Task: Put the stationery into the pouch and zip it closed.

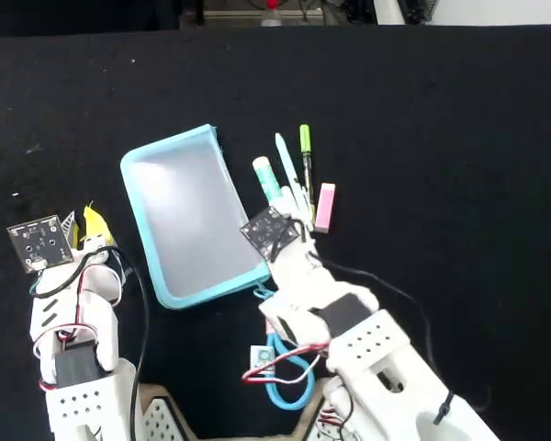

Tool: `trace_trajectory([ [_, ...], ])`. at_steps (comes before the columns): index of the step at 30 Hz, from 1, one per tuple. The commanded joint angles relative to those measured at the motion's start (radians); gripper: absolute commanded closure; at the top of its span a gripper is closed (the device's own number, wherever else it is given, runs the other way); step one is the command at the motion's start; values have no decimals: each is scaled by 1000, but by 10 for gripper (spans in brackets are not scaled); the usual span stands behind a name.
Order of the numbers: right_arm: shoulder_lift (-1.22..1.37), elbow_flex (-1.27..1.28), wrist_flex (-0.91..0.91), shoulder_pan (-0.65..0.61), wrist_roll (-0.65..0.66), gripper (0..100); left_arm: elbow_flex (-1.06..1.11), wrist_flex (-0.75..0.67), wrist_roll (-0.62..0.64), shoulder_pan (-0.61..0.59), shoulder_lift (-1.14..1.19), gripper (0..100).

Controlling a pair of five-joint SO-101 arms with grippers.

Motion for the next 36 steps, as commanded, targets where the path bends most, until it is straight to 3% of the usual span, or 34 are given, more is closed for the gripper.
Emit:
trace_trajectory([
  [1, 12, -10, -31, -110, -18, 794, 21, -5, -2, 2, -5, 924],
  [6, 15, 59, -163, -149, -75, 794, 21, -5, -2, 2, -5, 924],
  [15, 36, 51, -166, -144, -75, 797, 21, -3, -2, 2, -5, 925],
  [26, 429, -131, -175, -140, -5, 819, 21, -2, -2, 2, -5, 925],
  [31, 418, -145, -232, 20, -2, 992, 21, -2, -2, 2, -5, 925],
  [36, 306, -156, -71, 196, 178, 986, 21, -2, -2, 2, -5, 925],
])
